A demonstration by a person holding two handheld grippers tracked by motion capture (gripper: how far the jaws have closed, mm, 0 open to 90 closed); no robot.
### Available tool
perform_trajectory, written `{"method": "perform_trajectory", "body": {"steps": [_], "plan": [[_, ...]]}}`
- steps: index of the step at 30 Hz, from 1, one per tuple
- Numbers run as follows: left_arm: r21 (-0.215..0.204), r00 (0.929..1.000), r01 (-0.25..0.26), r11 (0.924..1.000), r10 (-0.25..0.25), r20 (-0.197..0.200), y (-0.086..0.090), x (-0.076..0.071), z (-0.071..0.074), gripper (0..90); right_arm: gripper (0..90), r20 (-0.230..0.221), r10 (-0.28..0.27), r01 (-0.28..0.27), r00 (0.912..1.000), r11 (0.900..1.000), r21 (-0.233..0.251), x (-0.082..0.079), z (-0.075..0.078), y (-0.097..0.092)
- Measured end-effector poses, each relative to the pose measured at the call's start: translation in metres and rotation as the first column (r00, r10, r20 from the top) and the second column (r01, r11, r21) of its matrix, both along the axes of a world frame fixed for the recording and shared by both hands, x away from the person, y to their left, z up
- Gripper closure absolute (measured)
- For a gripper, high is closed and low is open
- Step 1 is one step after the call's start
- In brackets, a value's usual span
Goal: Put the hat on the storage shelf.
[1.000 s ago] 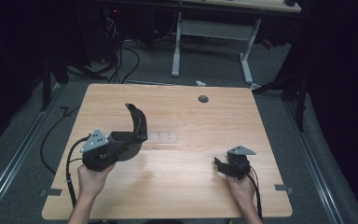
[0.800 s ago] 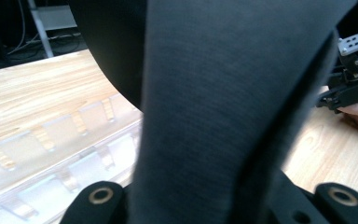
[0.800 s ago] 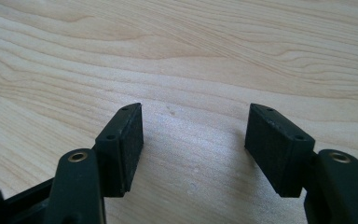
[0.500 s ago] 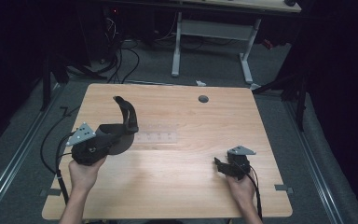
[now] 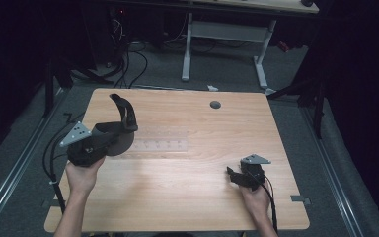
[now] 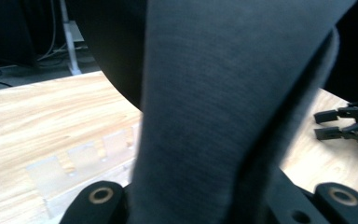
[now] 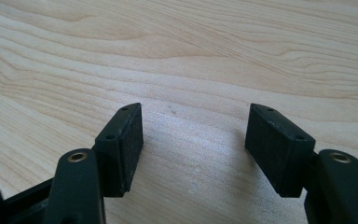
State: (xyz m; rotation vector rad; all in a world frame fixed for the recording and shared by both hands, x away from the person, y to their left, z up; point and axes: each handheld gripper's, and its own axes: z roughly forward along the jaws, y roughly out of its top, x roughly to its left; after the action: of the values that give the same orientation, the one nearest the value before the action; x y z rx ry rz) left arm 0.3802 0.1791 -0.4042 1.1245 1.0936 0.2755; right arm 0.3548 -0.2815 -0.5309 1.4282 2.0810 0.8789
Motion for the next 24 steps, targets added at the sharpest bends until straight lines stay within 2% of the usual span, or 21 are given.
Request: {"method": "perform_trajectory", "body": {"steps": [6,11,16,24], "plan": [[-0.008,0.9991,-0.041,0.9991,0.041,0.004,0.010,0.014,0.000,85.1,37.1,0.000,0.000,0.000,1.0000,1.0000,0.001,0.000,0.000,0.000],[0.031,0.9973,-0.073,0.9969,0.073,0.004,0.014,0.023,-0.003,85.1,37.1,0.000,0.000,0.000,1.0000,1.0000,0.001,0.000,0.000,0.000],[0.077,0.9946,-0.103,0.9917,0.102,0.019,0.012,0.030,-0.008,85.0,37.1,0.000,0.001,-0.001,1.0000,1.0000,0.000,0.000,0.000,0.000],[0.100,0.9876,-0.157,0.9826,0.155,0.026,0.014,0.041,-0.016,85.1,37.0,0.001,0.002,-0.002,1.0000,1.0000,-0.001,0.000,0.000,0.000]]}}
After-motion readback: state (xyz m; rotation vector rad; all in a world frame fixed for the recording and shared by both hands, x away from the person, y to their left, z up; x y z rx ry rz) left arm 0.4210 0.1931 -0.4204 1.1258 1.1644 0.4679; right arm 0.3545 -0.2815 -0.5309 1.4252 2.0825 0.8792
